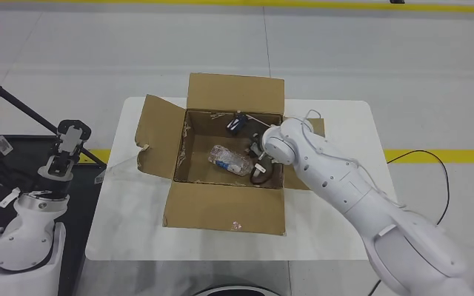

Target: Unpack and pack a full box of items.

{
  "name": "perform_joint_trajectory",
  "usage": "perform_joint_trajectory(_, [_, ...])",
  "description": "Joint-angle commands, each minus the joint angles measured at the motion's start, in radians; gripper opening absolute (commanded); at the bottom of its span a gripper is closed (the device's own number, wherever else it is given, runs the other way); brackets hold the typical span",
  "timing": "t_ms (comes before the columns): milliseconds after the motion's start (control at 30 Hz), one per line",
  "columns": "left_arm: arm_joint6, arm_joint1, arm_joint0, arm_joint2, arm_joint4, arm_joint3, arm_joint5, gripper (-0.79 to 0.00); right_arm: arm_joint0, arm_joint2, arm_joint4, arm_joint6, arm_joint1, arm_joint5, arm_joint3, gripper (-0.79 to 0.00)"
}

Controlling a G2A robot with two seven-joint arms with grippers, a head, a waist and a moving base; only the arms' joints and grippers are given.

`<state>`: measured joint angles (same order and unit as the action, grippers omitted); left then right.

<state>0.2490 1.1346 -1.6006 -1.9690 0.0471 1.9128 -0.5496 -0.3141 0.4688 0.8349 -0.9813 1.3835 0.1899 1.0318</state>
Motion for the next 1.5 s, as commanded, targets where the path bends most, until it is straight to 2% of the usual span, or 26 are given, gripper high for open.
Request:
perform_joint_trajectory(0, [0.000, 0.000, -0.001, 0.000, 0.000, 0.002, 0.001, 0.000, -0.006, 0.009, 0.014, -0.008, -0.004, -0.004, 0.018, -0.471])
perform_joint_trajectory(200, [-0.002, 0.001, -0.006, 0.000, 0.004, 0.008, 0.000, 0.000, -0.040, 0.070, 0.053, -0.033, -0.034, 0.001, 0.132, -0.462])
perform_joint_trajectory(367, [0.000, 0.002, -0.007, 0.007, 0.011, 0.017, 0.002, 0.000, -0.114, 0.192, 0.129, -0.098, -0.096, -0.014, 0.356, -0.425])
perform_joint_trajectory(467, [0.002, 0.002, -0.005, 0.011, 0.014, 0.022, 0.004, 0.000, -0.198, 0.319, 0.180, -0.160, -0.148, -0.016, 0.526, -0.419])
perform_joint_trajectory(600, [0.003, 0.003, -0.003, 0.013, 0.017, 0.026, 0.006, 0.000, -0.349, 0.541, 0.235, -0.236, -0.214, -0.003, 0.733, -0.413])
perform_joint_trajectory(767, [0.005, 0.003, 0.000, 0.023, 0.021, 0.030, 0.007, 0.000, -0.514, 0.816, 0.257, -0.284, -0.267, 0.017, 0.850, -0.409])
perform_joint_trajectory(900, [0.007, 0.003, 0.003, 0.031, 0.026, 0.032, 0.011, 0.000, -0.575, 0.987, 0.234, -0.332, -0.290, 0.010, 0.816, -0.413])
perform_joint_trajectory(1067, [0.009, 0.004, 0.008, 0.037, 0.033, 0.033, 0.014, 0.000, -0.562, 1.107, 0.169, -0.423, -0.310, 0.039, 0.634, -0.422])
perform_joint_trajectory(1233, [0.010, 0.004, 0.010, 0.049, 0.044, 0.033, 0.016, 0.000, -0.491, 1.080, 0.169, -0.462, -0.318, 0.092, 0.400, -0.428])
perform_joint_trajectory(1467, [0.011, 0.005, 0.014, 0.059, 0.056, 0.041, 0.022, 0.000, -0.388, 0.991, 0.184, -0.388, -0.311, 0.114, 0.146, -0.456])
